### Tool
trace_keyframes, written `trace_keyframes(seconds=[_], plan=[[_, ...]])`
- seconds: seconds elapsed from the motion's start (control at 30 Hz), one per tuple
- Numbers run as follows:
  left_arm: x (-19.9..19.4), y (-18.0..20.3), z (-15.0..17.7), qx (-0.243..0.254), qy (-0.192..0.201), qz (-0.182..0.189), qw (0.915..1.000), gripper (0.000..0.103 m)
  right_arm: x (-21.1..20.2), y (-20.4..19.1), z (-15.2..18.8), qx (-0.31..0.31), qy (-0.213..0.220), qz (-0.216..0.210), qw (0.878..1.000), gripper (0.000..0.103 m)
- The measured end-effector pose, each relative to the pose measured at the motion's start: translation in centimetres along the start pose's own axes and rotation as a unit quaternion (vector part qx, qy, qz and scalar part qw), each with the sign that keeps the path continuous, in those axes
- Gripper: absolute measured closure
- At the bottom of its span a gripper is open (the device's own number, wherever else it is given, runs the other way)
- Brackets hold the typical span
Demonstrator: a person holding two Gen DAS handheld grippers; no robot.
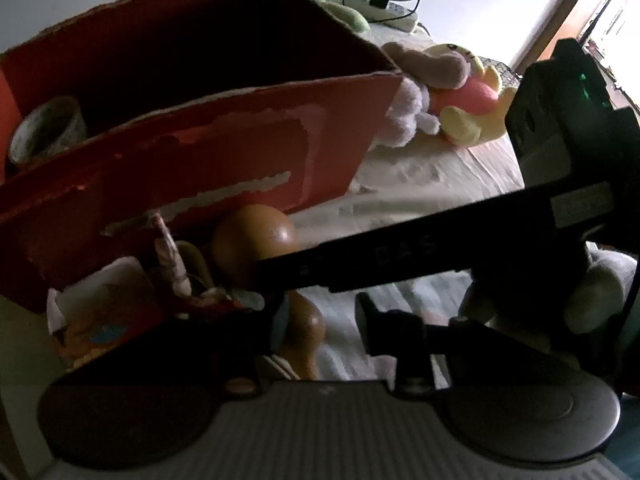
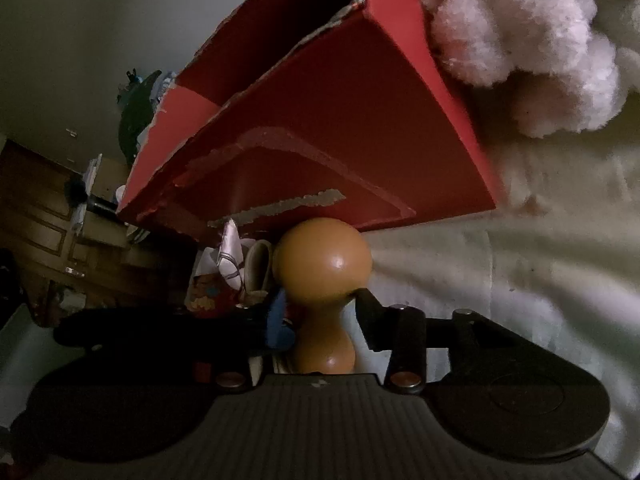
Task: Organize objects
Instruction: 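Lift the orange wooden figure with the right gripper toward the box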
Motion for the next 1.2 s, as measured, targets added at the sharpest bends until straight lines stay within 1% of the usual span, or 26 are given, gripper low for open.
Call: trace_keyframes(seconds=[0.13, 0.2, 0.27, 0.43, 0.5, 0.67, 0.83, 0.97, 1.03, 1.1, 1.2], plan=[[0.2, -0.8, 0.2, -0.002, -0.008, -0.006, 1.0000, 0.070, 0.3, 0.0, 0.1, -0.010, -0.006, 0.004, 1.000, 0.052], [0.7, -1.2, 0.3, -0.003, -0.012, -0.010, 0.9999, 0.070, 0.7, 0.1, 0.2, -0.003, -0.010, 0.002, 1.000, 0.049], [0.9, -1.6, 0.2, -0.010, -0.015, -0.007, 0.9998, 0.070, 1.0, 0.2, 0.2, 0.005, -0.013, 0.000, 1.000, 0.048], [1.6, -1.4, 0.3, -0.001, -0.021, -0.006, 0.9998, 0.070, 1.0, 0.9, -0.1, 0.020, -0.020, -0.008, 1.000, 0.049], [1.8, -1.1, 0.3, 0.009, -0.024, -0.005, 0.9997, 0.070, 0.6, 1.4, -0.2, 0.029, -0.024, -0.010, 0.999, 0.051], [2.0, 0.6, 0.0, 0.038, -0.028, 0.018, 0.9987, 0.070, -1.8, 2.9, -0.3, 0.053, -0.017, -0.003, 0.998, 0.052], [1.1, 3.2, -0.7, 0.080, -0.020, 0.056, 0.9950, 0.070, -5.9, 4.4, -0.3, 0.081, 0.011, -0.004, 0.997, 0.053], [-0.1, 5.6, -1.9, 0.123, 0.000, 0.083, 0.9888, 0.070, -8.9, 3.8, -0.9, 0.086, 0.048, -0.002, 0.995, 0.054], [-0.5, 7.0, -2.9, 0.145, 0.017, 0.095, 0.9847, 0.070, -10.7, 3.8, -1.5, 0.083, 0.070, -0.002, 0.994, 0.054], [-1.6, 7.6, -3.8, 0.163, 0.037, 0.104, 0.9803, 0.070, -12.4, 3.3, -2.4, 0.076, 0.094, -0.004, 0.993, 0.055], [-3.2, 8.5, -6.1, 0.177, 0.073, 0.121, 0.9740, 0.070, -14.7, 2.1, -4.0, 0.057, 0.130, -0.008, 0.990, 0.055]])
Point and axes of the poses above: each gripper's, at about its wrist camera, not at the fingertips, and x roughly the way its jaws point, y to its right, z to its underside, the point moved 4 cm from there along x, roughly the way its jaws point, and after that the axes turned 8 degrees about y, right-handed, at the moved point
